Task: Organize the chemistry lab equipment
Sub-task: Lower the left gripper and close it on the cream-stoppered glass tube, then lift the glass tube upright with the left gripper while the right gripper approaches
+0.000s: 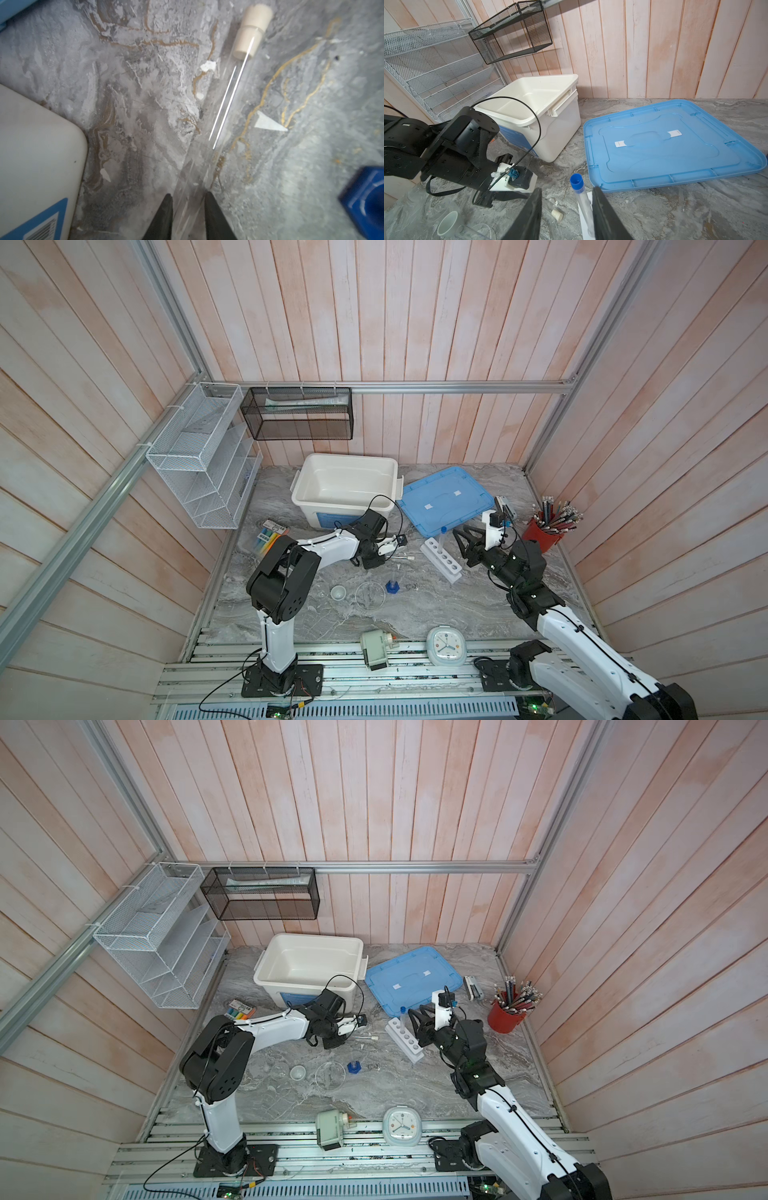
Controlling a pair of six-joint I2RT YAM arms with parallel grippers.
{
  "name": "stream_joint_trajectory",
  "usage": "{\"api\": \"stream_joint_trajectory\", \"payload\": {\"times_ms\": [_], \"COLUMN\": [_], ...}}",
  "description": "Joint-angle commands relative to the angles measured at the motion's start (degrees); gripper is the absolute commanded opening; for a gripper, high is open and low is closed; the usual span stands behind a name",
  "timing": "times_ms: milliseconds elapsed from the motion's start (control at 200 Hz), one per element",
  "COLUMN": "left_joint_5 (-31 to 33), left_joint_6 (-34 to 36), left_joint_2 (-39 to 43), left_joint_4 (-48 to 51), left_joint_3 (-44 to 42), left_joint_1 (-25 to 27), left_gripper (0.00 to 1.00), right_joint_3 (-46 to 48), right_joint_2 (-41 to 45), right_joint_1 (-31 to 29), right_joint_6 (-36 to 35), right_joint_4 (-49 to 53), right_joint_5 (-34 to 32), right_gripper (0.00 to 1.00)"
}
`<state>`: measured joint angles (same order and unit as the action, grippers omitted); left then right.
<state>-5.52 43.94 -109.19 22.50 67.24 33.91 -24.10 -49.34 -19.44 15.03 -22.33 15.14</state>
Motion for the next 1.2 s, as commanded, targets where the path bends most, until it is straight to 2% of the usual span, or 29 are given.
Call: {"api": "stream_joint_trajectory", "payload": {"times_ms": [0, 210, 625, 1015, 1195], "left_joint_5": [0.65, 0.82, -0.59, -4.93, -7.02], "left_joint_6": [0.20, -0.23, -2.05, -6.13, -7.75], "left_joint_2": [-3.13, -2.46, 2.97, 11.67, 15.74], "left_joint_4": [2.99, 2.73, -0.27, -4.43, -5.77], "left_joint_3": [-1.12, -1.76, -4.60, -8.48, -9.88], "left_joint_1": [0.45, 0.41, 0.28, -2.75, -3.63], "left_gripper": [0.27, 0.22, 0.19, 0.19, 0.19], "right_joint_3": [0.41, 0.46, 0.14, -1.97, -3.76], "right_joint_2": [0.84, 1.23, 1.47, 0.55, -0.67], "right_joint_1": [0.33, 0.46, 0.43, 0.46, 0.45], "right_joint_6": [0.87, 1.12, 1.91, 2.44, 2.68], "right_joint_4": [-1.13, -0.90, -0.31, 0.97, 2.07], "right_joint_5": [0.86, 0.79, 0.51, 1.21, 3.94], "right_gripper": [0.41, 0.41, 0.40, 0.41, 0.41]}}
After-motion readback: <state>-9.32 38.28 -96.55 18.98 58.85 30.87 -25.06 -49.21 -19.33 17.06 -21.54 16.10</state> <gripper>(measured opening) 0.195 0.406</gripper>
